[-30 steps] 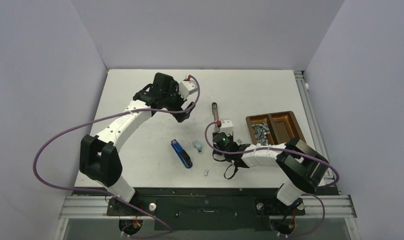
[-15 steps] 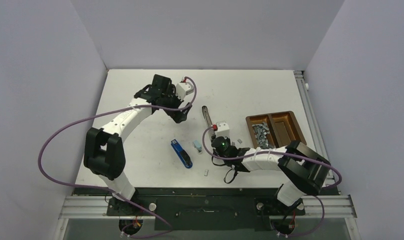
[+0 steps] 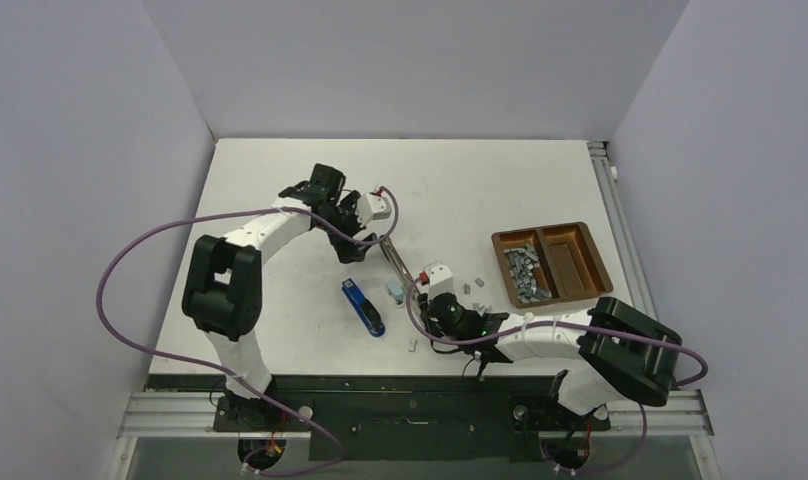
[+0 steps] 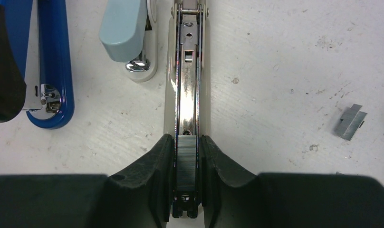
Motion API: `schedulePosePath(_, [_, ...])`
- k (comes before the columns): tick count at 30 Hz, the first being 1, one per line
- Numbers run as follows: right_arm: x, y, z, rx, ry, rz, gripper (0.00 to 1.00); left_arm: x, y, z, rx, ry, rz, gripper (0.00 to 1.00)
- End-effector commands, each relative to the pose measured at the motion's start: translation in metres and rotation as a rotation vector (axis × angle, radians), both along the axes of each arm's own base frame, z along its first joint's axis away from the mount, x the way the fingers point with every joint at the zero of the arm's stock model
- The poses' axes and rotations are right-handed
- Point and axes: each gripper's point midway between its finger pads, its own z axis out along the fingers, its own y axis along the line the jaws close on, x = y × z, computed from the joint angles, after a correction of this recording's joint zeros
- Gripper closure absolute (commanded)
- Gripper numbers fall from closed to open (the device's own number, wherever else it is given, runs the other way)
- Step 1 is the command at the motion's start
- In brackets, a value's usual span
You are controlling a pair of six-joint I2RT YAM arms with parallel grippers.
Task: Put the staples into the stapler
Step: Close the stapler at the center of the board.
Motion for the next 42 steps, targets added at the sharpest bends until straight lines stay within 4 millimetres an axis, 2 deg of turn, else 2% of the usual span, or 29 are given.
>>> schedulePosePath(1, [-0.018,0.000,-0.005,0.006,0.044,0.061,0.91,0.014,-0.012,0.011,0.036,-0.114,-0.186,0.17])
schedulePosePath(3, [-0.016,-0.004,-0.006,0.000,0.041,0.045,0.91,0.019,-0.018,0.013,0.075,-0.167,-0.243,0.19])
schedulePosePath(7, [-0.009,-0.011,-0.006,0.001,0.031,0.015,0.91,0.029,-0.043,0.016,0.124,-0.265,-0.325,0.20])
schedulePosePath(14, [0.004,-0.022,0.002,0.014,-0.002,-0.032,0.91,0.042,-0.072,0.001,0.174,-0.271,-0.424,0.21])
schedulePosePath(18, [0.011,-0.032,0.004,0.036,-0.016,-0.086,0.91,0.049,-0.083,-0.007,0.167,-0.248,-0.468,0.21])
schedulePosePath(23, [0.012,-0.032,0.004,0.056,-0.019,-0.098,0.91,0.056,-0.094,-0.012,0.140,-0.287,-0.540,0.19])
schedulePosePath(29, [0.007,-0.036,-0.001,0.065,-0.005,-0.095,0.91,0.058,-0.112,-0.014,0.111,-0.346,-0.666,0.15])
schedulePosePath(32, [0.007,-0.038,-0.002,0.073,-0.004,-0.113,0.91,0.050,-0.118,-0.020,0.104,-0.359,-0.758,0.15])
schedulePosePath(34, [0.007,-0.039,-0.003,0.075,-0.001,-0.123,0.91,0.045,-0.118,-0.027,0.122,-0.367,-0.825,0.17])
schedulePosePath(42, [0.003,-0.047,-0.003,0.113,0.007,-0.170,0.91,0.038,-0.113,-0.051,0.182,-0.442,-1.066,0.38])
